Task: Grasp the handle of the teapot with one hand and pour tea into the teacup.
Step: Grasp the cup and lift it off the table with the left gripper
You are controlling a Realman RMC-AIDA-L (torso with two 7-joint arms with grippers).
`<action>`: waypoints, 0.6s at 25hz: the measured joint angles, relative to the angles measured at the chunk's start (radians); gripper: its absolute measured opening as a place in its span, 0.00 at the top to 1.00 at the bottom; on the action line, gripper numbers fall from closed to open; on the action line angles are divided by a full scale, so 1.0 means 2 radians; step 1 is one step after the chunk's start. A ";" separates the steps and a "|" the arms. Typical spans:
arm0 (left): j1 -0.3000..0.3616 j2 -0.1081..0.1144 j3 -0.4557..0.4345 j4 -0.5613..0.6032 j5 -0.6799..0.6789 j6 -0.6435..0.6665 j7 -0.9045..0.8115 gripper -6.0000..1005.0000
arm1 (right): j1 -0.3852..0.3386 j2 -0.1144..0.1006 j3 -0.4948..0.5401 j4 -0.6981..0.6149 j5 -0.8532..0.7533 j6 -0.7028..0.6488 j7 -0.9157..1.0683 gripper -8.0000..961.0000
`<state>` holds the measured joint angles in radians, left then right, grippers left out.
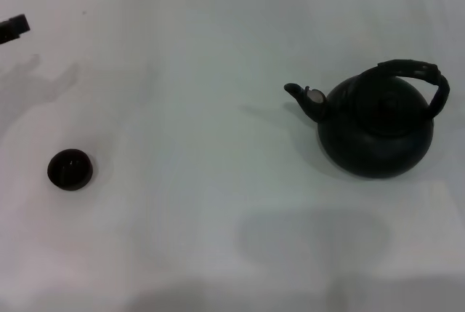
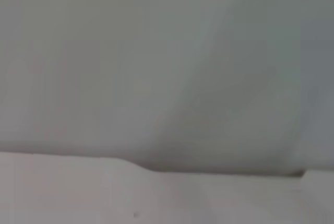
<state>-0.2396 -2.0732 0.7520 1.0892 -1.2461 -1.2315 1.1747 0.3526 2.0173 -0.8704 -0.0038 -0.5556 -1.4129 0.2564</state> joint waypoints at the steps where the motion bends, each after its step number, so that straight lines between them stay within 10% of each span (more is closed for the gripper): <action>1: 0.001 0.001 0.008 0.025 0.021 -0.006 -0.032 0.20 | 0.000 0.000 0.000 0.000 0.000 -0.001 0.001 0.08; 15: -0.079 0.002 0.093 0.193 0.289 -0.216 -0.223 0.20 | 0.000 0.001 -0.001 0.001 0.000 -0.019 0.002 0.08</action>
<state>-0.3968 -2.0694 0.9387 1.4745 -0.6684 -1.6632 0.7297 0.3535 2.0195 -0.8717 -0.0024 -0.5559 -1.4509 0.2610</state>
